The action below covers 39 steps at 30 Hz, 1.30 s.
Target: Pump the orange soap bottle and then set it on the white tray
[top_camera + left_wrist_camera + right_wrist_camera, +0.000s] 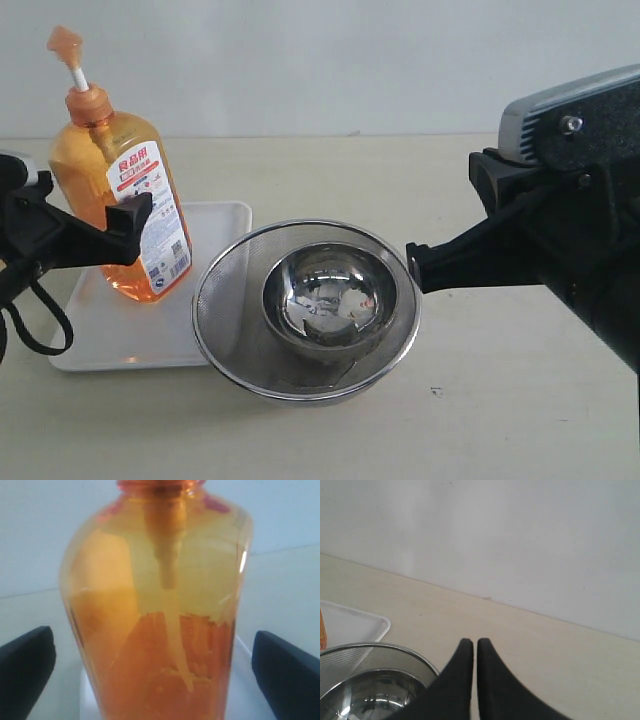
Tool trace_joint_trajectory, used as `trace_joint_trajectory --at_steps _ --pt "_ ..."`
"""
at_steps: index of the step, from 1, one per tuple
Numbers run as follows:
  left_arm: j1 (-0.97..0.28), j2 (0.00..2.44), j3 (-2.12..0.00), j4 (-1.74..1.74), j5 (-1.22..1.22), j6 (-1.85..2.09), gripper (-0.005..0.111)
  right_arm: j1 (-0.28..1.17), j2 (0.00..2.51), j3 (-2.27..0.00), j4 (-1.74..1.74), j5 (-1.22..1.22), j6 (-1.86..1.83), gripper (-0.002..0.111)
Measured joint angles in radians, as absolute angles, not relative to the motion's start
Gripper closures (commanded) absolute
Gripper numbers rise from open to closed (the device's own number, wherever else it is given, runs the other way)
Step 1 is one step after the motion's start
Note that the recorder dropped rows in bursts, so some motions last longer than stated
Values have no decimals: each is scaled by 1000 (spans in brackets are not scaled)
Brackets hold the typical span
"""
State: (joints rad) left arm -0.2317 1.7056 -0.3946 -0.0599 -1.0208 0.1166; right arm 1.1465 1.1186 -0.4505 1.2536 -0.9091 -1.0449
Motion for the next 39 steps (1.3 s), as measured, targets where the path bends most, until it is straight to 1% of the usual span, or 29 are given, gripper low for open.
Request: trace_joint_trajectory --at_steps 11,13,15,21,25,29,39 --pt "-232 1717 -431 -29 -1003 114 -3 1147 1119 -450 1252 -906 -1045 108" --pt "-232 1719 -431 -27 -1000 114 -1 1147 1119 -450 1252 -906 -1045 108" --pt "-232 1719 -431 -27 -1000 114 6 1147 1119 -450 1252 -906 -1045 108" --pt "-232 1719 -431 -29 -998 98 46 1147 1119 -450 1252 -906 -1045 108" --pt "-230 1719 -431 -33 -998 75 61 1147 1119 -450 1250 -905 -1045 108" --pt "-230 1719 -431 -33 -996 61 69 1147 1119 -450 1250 -905 -1045 108" --pt "-230 1717 -437 -22 -974 -52 70 1147 1119 -450 1250 -903 -1045 108"
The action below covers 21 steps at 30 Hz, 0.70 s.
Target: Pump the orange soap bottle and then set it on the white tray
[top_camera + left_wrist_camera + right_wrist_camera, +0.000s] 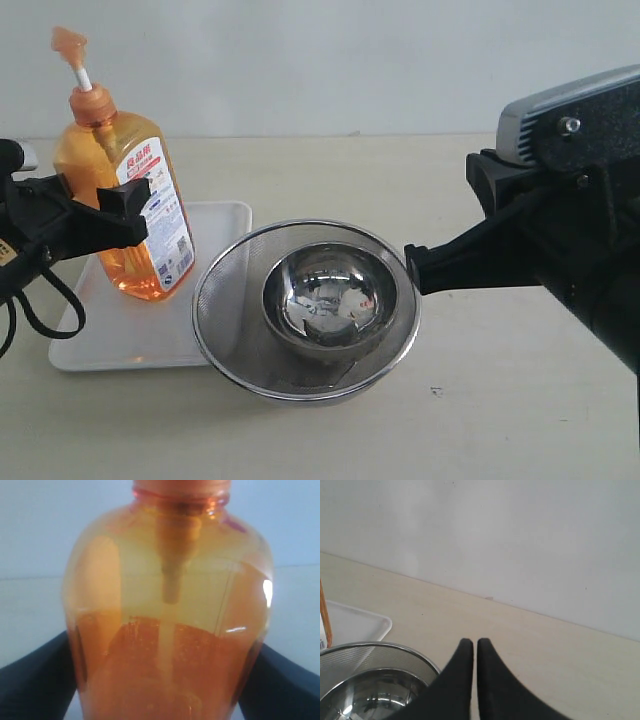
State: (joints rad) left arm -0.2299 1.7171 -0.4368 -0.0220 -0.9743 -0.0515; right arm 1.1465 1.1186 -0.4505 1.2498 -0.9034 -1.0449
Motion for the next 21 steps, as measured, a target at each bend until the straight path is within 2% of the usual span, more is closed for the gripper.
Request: trace_joint_trajectory --at_steps 21 --pt "-229 1717 -443 85 -950 -293 71 1147 1119 -450 1246 -901 -1045 108"
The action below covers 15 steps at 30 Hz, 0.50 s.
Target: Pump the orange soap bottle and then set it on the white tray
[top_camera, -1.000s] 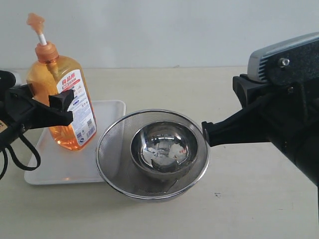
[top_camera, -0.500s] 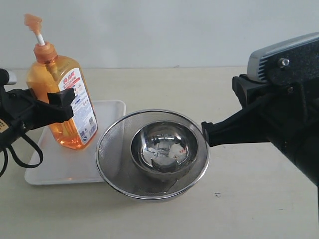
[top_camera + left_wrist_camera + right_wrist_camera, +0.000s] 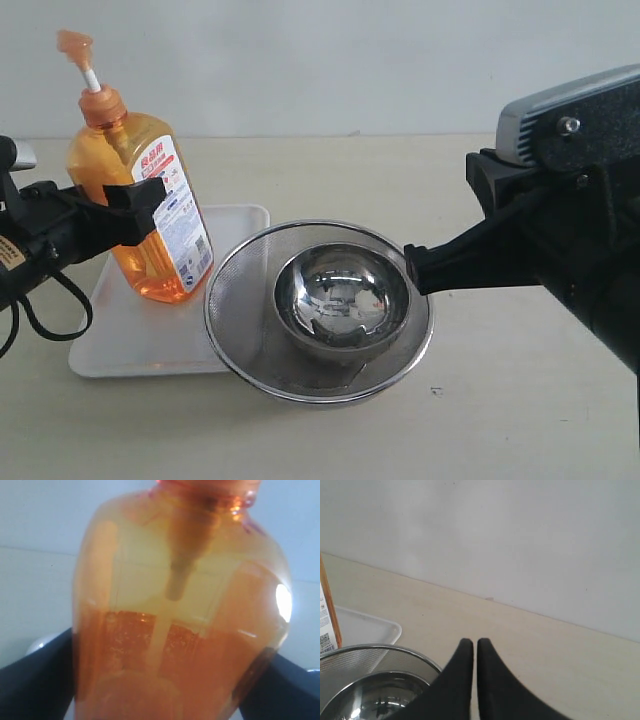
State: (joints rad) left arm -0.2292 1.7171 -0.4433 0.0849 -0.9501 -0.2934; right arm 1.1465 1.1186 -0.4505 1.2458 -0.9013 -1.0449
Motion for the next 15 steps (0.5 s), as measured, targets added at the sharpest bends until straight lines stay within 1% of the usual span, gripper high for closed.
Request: trace_joint_trajectory --at_steps 3,5,7,10,12,15 --pt "-229 1717 -443 86 -950 -293 68 1147 1119 -450 1246 -901 -1045 108" --pt "-229 1717 -443 90 -950 -292 59 1147 1119 -450 1246 -901 -1045 108" --pt "-229 1717 -443 93 -950 -292 46 1147 1119 -450 1246 -901 -1045 108" --pt "-229 1717 -443 93 -950 -290 31 1147 1119 -450 1246 -901 -1045 108" --pt "-229 1717 -443 93 -946 -292 26 1147 1119 -450 1246 -901 -1045 108" --pt "-229 1717 -443 115 -917 -320 24 1147 1119 -450 1246 -901 -1045 108"
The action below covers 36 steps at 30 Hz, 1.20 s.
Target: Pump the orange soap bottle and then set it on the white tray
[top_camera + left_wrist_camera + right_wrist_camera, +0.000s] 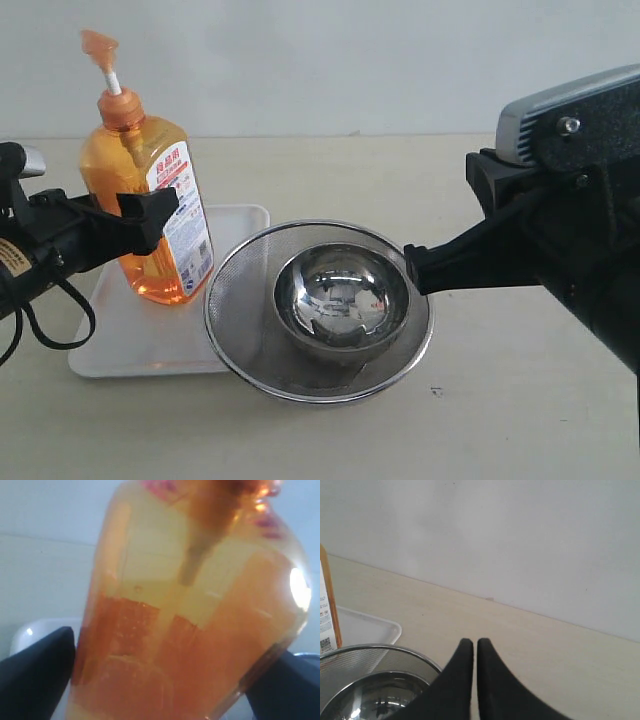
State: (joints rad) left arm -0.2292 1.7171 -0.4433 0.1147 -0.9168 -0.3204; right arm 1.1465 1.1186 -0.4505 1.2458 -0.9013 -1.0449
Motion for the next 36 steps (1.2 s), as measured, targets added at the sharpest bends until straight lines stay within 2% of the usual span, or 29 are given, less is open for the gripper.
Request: trace_joint_trajectory --at_steps 9,18,22,25,36 --pt "-229 1715 -443 147 -887 -338 12 1147 1119 -450 1246 -901 -1045 108" --pt "-229 1605 -443 194 -739 -336 12 1147 1119 -450 1246 -899 -1045 108" --pt "-229 1544 -443 194 -626 -330 17 1147 1119 -450 1246 -897 -1045 108" --pt "-229 1509 -443 194 -536 -327 29 1147 1119 -450 1246 -897 -1045 108" --pt "-217 1379 -443 158 -202 -262 99 1147 1119 -450 1246 -897 -1043 108"
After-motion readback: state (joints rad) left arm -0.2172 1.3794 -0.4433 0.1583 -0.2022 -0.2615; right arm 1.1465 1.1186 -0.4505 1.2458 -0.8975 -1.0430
